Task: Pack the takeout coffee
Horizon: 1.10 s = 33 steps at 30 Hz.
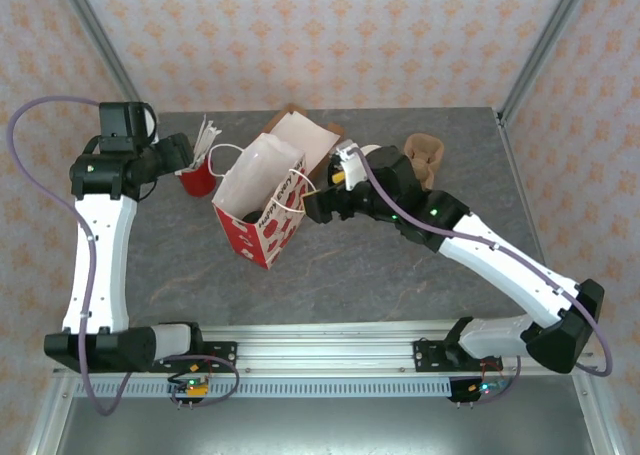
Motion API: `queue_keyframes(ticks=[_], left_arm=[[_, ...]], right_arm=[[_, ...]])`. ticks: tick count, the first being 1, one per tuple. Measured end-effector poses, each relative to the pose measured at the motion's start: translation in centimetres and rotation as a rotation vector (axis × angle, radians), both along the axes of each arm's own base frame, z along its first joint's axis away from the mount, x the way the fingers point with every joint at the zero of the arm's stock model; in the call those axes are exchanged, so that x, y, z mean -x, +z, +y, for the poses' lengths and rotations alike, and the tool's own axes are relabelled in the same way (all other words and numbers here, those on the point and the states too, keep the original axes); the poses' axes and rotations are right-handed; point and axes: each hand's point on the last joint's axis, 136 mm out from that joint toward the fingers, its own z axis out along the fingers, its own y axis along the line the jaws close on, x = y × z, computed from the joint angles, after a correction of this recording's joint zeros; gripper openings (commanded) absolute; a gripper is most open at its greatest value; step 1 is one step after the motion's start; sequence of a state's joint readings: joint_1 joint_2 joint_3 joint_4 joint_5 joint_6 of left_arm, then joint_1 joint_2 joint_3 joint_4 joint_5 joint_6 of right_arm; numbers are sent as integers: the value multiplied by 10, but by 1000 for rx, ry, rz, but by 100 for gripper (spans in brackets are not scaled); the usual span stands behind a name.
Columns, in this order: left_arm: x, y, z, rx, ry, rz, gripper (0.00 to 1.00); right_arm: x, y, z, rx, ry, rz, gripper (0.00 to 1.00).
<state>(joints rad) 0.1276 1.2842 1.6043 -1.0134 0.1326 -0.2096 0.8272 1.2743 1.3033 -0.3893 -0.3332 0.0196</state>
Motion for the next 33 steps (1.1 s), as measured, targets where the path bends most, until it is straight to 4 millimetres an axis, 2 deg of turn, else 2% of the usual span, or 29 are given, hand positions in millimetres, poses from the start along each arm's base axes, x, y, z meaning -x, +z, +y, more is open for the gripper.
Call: queue_keyframes(ticks=[2, 5, 11, 15, 22, 33], left_arm=[[-7, -15, 16, 5, 49, 40, 64], [-21, -35, 28, 5, 76, 93, 62], [-50, -73, 34, 12, 68, 196, 52], [-65, -89, 37, 9, 54, 239, 43], [-83, -100, 41, 6, 45, 266, 30], [-97, -101, 45, -19, 30, 273, 11]], right_arm=[[2, 9, 14, -14, 34, -28, 92], [2, 7, 24, -7, 56, -33, 92], [-2, -5, 28, 17, 59, -20, 92], [-2, -5, 28, 18, 58, -20, 92], [-3, -5, 28, 20, 53, -21, 92], [-5, -9, 25, 32, 37, -19, 93]])
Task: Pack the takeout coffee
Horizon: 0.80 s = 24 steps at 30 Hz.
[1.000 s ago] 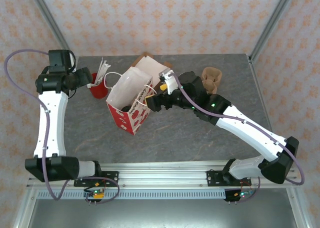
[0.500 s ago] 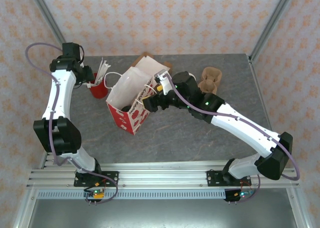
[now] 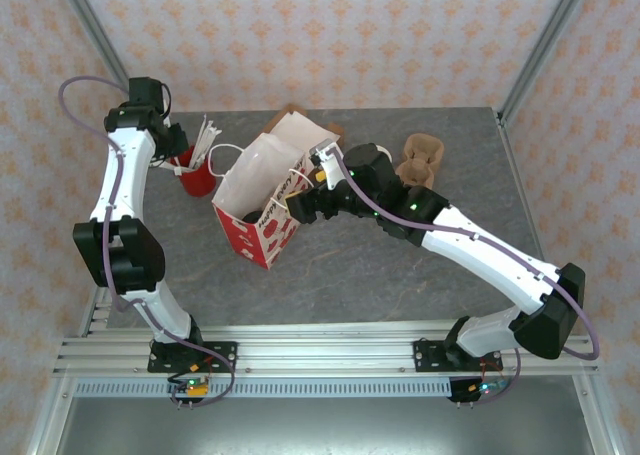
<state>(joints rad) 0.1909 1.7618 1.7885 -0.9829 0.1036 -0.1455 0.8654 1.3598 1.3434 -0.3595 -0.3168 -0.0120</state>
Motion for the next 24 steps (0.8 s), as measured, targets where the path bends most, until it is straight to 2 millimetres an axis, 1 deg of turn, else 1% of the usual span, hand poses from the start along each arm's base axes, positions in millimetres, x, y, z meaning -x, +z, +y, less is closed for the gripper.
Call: queue_keyframes(ticks=[6, 9, 12, 14, 16, 18, 20, 22, 23, 24], left_arm=[[0, 5, 0, -8, -11, -3, 2], [0, 9, 1, -13, -11, -8, 0], [2, 19, 1, -23, -7, -27, 0], [8, 33, 2, -35, -3, -52, 0], [18, 53, 2, -55, 5, -89, 0], [30, 81, 1, -76, 10, -149, 0], [45, 114, -4, -97, 9, -228, 0], [61, 148, -17, -108, -14, -317, 0], [71, 166, -28, -108, -39, -367, 0], [78, 179, -38, -101, -66, -405, 0]], right_arm=[[-1, -1, -1, 3, -7, 2, 93], [0, -2, -1, 7, -7, 5, 93], [-1, -2, -2, 9, -11, 5, 93], [-1, -3, -3, 13, -14, 7, 93], [-1, -4, -3, 18, -19, 7, 93], [-2, -5, -5, 25, -28, 7, 93], [-5, -7, -8, 35, -50, 5, 94], [-9, -9, -12, 49, -81, 1, 95], [-12, -10, -15, 57, -102, -1, 95], [-14, -10, -17, 63, -118, -4, 95]])
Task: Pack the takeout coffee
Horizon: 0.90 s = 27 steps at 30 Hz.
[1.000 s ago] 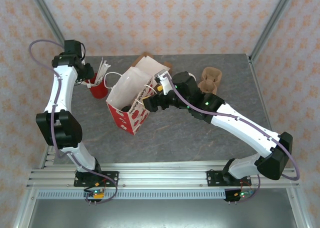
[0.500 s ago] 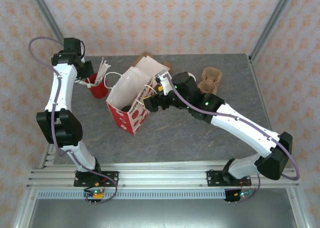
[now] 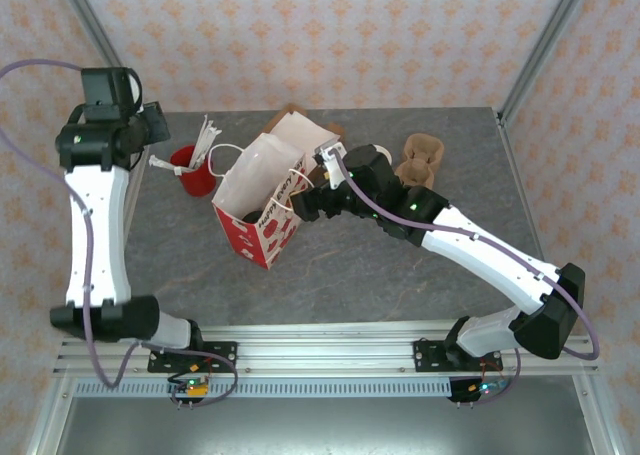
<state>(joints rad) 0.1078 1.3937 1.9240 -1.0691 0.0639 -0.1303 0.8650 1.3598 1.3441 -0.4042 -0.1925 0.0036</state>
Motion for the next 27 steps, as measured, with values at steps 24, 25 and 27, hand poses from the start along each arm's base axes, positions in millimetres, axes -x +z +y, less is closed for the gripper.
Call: queue_keyframes(ticks=[24, 25, 27], left_arm=[[106, -1, -160, 296, -612, 53, 0], [106, -7, -161, 300, -613, 74, 0], [104, -16, -161, 301, -609, 100, 0]], right_arm=[[-48, 12, -77, 34, -319, -17, 96], [-48, 13, -77, 34, -319, -16, 96], [-48, 12, -78, 31, -321, -12, 96]])
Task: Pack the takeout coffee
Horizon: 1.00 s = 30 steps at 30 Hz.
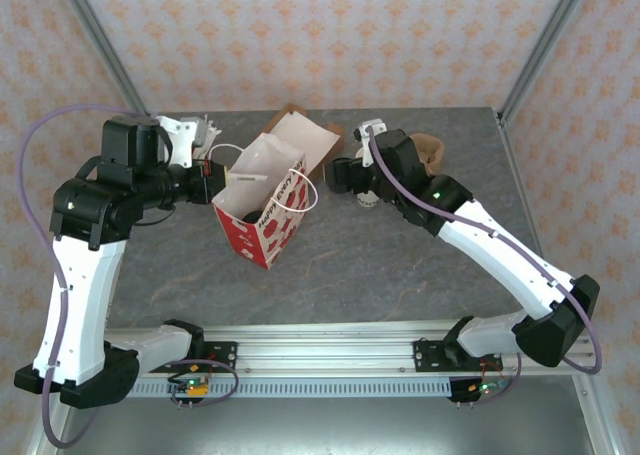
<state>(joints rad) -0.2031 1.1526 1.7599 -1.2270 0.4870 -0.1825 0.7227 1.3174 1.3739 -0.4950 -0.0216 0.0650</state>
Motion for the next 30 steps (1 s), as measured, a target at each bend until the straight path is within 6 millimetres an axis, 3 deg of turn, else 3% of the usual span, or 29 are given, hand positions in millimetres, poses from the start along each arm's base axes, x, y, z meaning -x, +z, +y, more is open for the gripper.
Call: queue_keyframes(ticks=[7, 17, 19, 26, 30], left_arm=[[-12, -24, 1, -38, 3, 64, 0], [-52, -81, -23, 0, -63, 231, 0], [-58, -91, -26, 1, -67, 255, 6], [-80, -120, -22, -49, -36, 314, 39], [-85, -120, -20, -65, -21, 306, 48]], right_arm=[[1, -8, -1, 6, -4, 20, 96], [3, -23, -3, 23, -9, 47, 97], [3, -26, -3, 30, -12, 52, 97], [1, -28, -8, 46, -35, 46, 97], [-3, -29, -14, 56, -55, 46, 97]])
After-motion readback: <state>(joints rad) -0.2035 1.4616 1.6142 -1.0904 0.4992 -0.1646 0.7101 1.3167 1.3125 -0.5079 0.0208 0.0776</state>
